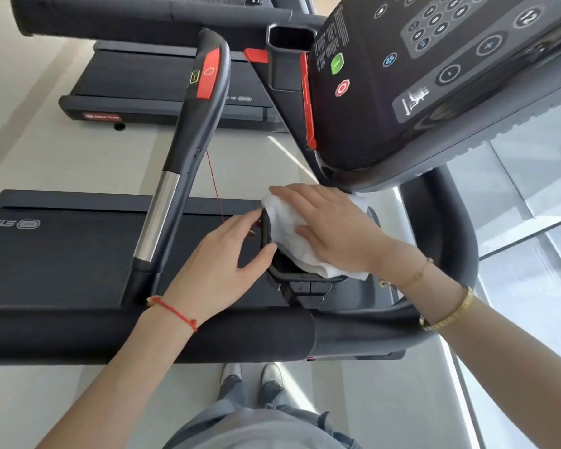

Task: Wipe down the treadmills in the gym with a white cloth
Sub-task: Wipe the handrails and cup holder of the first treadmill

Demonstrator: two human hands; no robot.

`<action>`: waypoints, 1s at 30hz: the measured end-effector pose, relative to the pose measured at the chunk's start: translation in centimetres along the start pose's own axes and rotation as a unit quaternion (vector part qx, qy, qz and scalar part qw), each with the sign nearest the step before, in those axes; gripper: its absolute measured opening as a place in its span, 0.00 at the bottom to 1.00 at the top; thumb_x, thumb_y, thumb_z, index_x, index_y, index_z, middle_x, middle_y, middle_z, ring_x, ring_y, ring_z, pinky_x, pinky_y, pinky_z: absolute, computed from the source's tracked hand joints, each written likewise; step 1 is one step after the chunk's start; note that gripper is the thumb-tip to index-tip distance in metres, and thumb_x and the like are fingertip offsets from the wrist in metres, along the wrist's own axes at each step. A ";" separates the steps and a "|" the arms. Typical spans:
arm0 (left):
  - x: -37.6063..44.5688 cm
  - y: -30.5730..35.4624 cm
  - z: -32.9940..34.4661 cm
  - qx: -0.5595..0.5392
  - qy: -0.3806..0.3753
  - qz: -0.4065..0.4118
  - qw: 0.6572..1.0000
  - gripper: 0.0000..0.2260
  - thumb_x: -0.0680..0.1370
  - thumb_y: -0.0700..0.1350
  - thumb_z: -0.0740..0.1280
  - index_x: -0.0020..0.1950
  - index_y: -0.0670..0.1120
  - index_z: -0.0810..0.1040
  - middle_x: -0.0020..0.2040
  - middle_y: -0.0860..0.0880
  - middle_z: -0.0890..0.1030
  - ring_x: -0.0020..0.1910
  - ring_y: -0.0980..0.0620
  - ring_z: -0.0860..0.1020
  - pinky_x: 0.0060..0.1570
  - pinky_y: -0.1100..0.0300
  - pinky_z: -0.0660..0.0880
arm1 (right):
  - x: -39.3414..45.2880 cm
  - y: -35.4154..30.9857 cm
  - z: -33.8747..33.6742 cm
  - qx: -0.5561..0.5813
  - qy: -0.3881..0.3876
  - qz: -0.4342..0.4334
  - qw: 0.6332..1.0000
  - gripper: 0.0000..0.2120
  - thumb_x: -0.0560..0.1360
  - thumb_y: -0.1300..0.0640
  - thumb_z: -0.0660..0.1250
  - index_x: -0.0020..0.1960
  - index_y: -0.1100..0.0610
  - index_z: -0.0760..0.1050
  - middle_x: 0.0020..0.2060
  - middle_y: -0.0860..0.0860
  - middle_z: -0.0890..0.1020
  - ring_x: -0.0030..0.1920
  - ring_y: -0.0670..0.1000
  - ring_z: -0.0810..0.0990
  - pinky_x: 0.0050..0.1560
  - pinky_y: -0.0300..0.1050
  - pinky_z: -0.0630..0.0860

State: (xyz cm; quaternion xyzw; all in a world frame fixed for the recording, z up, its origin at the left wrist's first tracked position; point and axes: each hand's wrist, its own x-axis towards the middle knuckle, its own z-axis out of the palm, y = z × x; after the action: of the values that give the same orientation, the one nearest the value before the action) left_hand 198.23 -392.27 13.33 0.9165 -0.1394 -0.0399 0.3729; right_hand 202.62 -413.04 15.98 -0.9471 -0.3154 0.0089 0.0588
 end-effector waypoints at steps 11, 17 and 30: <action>-0.3 0.3 0.0 0.020 -0.007 0.025 0.999 0.28 0.80 0.58 0.58 0.78 0.52 0.59 0.72 0.55 0.67 0.69 0.55 0.69 0.70 0.49 0.67 | -5.3 -1.5 1.9 0.269 0.066 0.310 0.909 0.31 0.79 0.53 0.61 0.76 0.57 0.50 0.67 0.56 0.69 0.59 0.54 0.73 0.44 0.32 0.60; -0.1 0.2 0.1 0.022 -0.020 0.034 0.999 0.29 0.81 0.58 0.56 0.80 0.54 0.52 0.75 0.57 0.61 0.72 0.55 0.66 0.71 0.51 0.66 | -4.7 -1.2 1.4 0.303 0.061 0.298 0.903 0.21 0.80 0.55 0.61 0.70 0.56 0.59 0.54 0.49 0.72 0.48 0.43 0.73 0.41 0.31 0.63; 0.0 0.4 0.0 0.000 -0.025 0.015 1.000 0.28 0.80 0.58 0.57 0.79 0.56 0.53 0.74 0.60 0.63 0.70 0.60 0.65 0.71 0.50 0.67 | -1.5 1.0 -0.7 0.096 -0.012 0.036 0.995 0.27 0.79 0.62 0.62 0.76 0.62 0.58 0.71 0.57 0.67 0.71 0.58 0.64 0.72 0.43 0.58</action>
State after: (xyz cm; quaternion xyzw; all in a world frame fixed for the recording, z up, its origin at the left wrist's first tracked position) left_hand 198.12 -392.55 13.61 0.9131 -0.1626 -0.0569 0.3695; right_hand 202.06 -414.80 16.52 -0.9476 -0.2793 0.0528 0.1457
